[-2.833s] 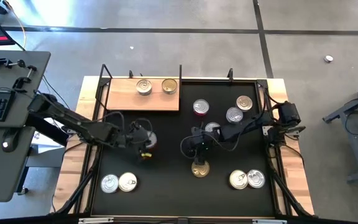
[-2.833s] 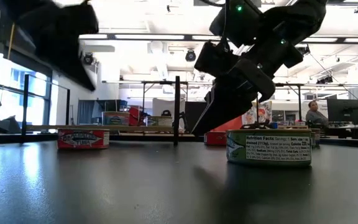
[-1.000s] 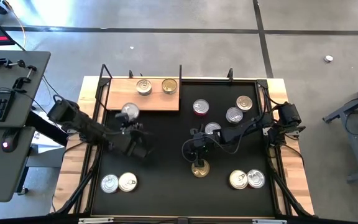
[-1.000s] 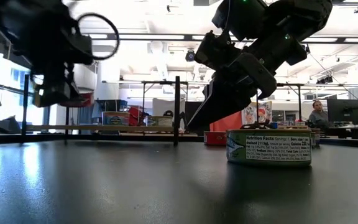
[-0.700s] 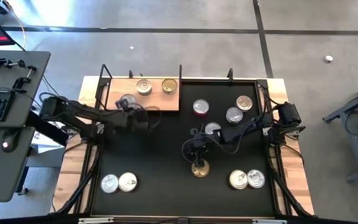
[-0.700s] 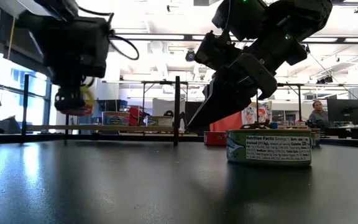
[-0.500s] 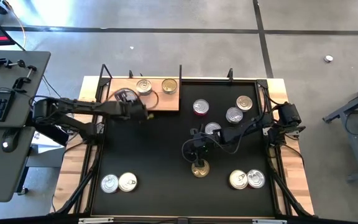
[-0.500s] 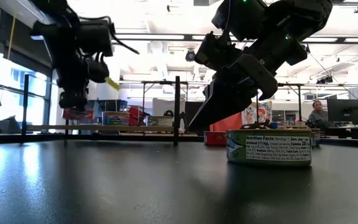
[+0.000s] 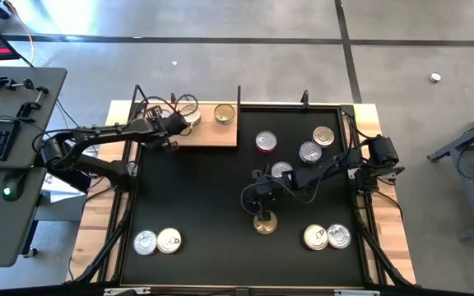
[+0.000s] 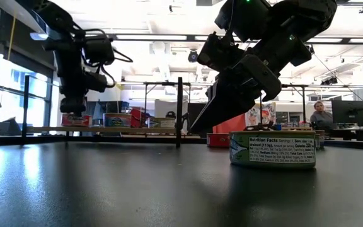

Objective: Stack canned seafood by type on shelf
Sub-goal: Put the red tuna can on the shelf, then put the green tuna can on the shelf aligned with the other green tuna can

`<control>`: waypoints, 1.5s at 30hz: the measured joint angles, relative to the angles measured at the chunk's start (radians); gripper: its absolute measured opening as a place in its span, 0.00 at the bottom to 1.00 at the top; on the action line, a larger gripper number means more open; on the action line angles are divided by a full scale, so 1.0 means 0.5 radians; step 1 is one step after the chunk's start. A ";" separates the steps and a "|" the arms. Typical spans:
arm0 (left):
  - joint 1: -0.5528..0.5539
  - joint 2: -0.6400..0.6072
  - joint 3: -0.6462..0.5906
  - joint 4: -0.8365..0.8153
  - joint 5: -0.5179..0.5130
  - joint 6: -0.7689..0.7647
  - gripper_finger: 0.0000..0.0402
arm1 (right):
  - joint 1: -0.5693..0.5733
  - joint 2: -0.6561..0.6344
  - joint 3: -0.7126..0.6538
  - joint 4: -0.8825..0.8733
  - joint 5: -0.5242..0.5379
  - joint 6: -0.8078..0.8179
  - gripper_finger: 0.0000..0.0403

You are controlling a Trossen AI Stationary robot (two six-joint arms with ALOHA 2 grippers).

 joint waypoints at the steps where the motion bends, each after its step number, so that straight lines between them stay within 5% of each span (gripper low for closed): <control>1: 0.025 0.000 0.000 0.018 0.028 0.024 0.09 | 0.000 0.000 0.000 0.000 0.000 0.000 0.02; 10: 0.105 -0.004 0.062 0.057 0.045 0.035 0.30 | -0.017 0.000 0.000 0.019 -0.001 -0.061 0.02; 18: -0.046 -0.104 0.185 -0.084 0.042 -0.223 0.31 | -0.071 -0.013 0.000 0.030 0.007 -0.040 0.02; 24: -0.435 -0.284 0.167 -0.025 0.215 -0.565 0.28 | -0.068 -0.149 0.000 0.132 0.091 0.009 0.02; 35: -1.391 -0.323 -0.025 0.607 0.263 -0.723 0.22 | -0.072 -0.179 0.000 0.718 -0.008 -0.066 0.02; 41: -1.695 -0.323 -0.233 1.038 0.169 -0.855 0.22 | -0.055 -0.188 0.001 0.900 0.136 0.188 0.07; 45: -1.823 -0.323 -0.343 1.133 -0.016 -0.864 0.22 | -0.040 -0.188 0.102 0.600 0.280 0.268 0.18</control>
